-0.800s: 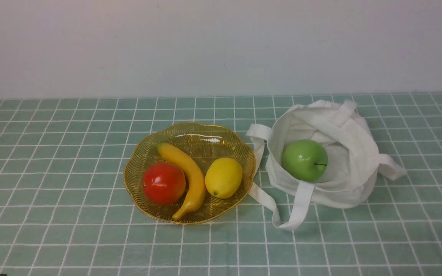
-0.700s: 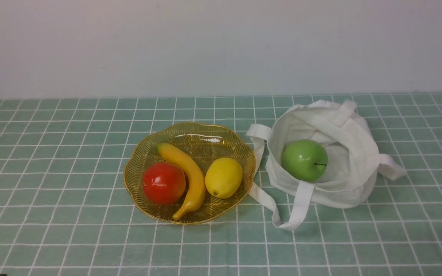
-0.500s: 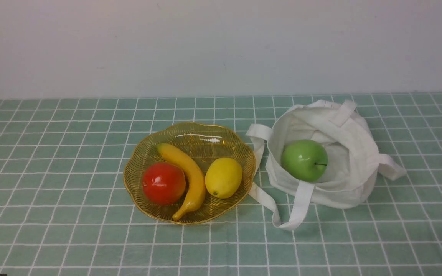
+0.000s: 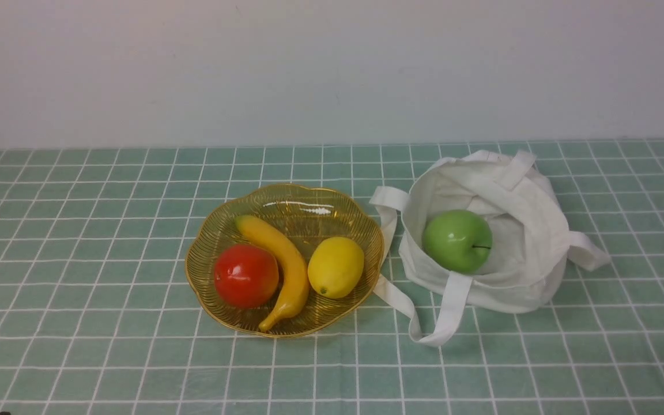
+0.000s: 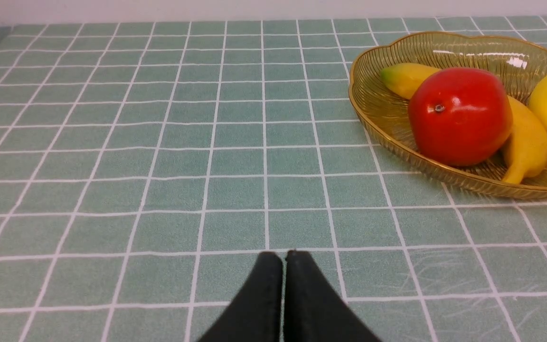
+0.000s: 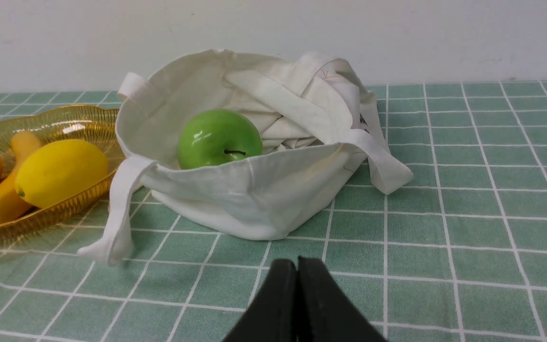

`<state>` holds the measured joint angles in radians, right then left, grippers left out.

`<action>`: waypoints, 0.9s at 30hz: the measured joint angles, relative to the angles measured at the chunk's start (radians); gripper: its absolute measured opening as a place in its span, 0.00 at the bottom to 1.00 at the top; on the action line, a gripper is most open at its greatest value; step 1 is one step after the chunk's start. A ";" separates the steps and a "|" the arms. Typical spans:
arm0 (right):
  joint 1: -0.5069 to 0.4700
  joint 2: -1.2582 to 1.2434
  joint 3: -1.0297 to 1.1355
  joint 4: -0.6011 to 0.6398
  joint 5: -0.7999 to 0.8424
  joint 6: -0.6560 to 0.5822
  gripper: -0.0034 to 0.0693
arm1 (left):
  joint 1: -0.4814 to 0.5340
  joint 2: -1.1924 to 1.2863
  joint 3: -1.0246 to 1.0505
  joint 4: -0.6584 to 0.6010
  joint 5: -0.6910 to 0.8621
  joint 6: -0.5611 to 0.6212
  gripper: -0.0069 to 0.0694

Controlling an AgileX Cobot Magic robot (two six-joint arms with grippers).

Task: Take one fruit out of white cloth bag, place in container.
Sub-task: 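Reach into the cloth bag and grasp a fruit inside it with the right gripper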

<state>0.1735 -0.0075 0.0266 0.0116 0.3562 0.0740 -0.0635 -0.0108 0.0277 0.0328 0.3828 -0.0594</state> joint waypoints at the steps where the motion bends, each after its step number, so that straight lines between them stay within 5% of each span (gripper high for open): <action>1: 0.000 0.000 0.000 0.000 0.000 0.000 0.03 | 0.000 0.000 0.000 0.000 0.000 0.000 0.08; 15: 0.000 0.000 0.000 0.020 0.000 -0.005 0.03 | 0.000 0.000 0.000 0.000 0.000 0.000 0.08; 27: 0.000 0.000 0.003 0.528 -0.093 0.202 0.03 | 0.000 0.000 0.000 0.000 0.000 0.000 0.08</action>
<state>0.1735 -0.0075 0.0294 0.5395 0.2636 0.2762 -0.0635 -0.0108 0.0277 0.0328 0.3828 -0.0594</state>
